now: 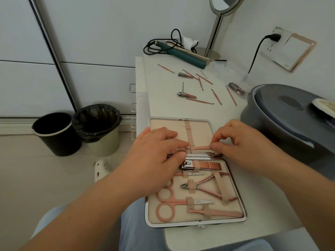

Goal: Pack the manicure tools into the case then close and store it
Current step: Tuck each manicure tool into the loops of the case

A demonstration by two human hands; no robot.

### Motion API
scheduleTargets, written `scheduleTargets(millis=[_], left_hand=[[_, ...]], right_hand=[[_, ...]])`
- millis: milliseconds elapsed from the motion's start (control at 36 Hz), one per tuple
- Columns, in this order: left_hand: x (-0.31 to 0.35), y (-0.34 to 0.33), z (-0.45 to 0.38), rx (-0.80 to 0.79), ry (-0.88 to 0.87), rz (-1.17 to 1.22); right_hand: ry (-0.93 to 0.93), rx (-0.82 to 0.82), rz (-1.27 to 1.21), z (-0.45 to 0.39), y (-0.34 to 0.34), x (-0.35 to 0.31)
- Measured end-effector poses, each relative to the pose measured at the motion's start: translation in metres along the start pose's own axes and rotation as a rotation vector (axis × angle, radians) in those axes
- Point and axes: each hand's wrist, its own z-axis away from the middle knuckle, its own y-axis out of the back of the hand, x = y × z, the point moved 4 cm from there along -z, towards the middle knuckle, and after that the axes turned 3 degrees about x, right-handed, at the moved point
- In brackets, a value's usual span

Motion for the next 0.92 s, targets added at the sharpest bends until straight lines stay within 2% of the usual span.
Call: scheduleTargets(millis=[333, 556, 917], left_hand=[[-0.001, -0.002, -0.001, -0.015, 0.007, -0.007], [-0.004, -0.002, -0.001, -0.006, -0.004, -0.003], [-0.002, -0.003, 0.001, 0.115, 0.023, 0.042]], right_hand=[[0.035, -0.076, -0.022, -0.013, -0.006, -0.016], [-0.014, -0.006, -0.125, -0.008, -0.012, -0.007], [0.007, 0.109, -0.206, -0.005, -0.018, -0.004]])
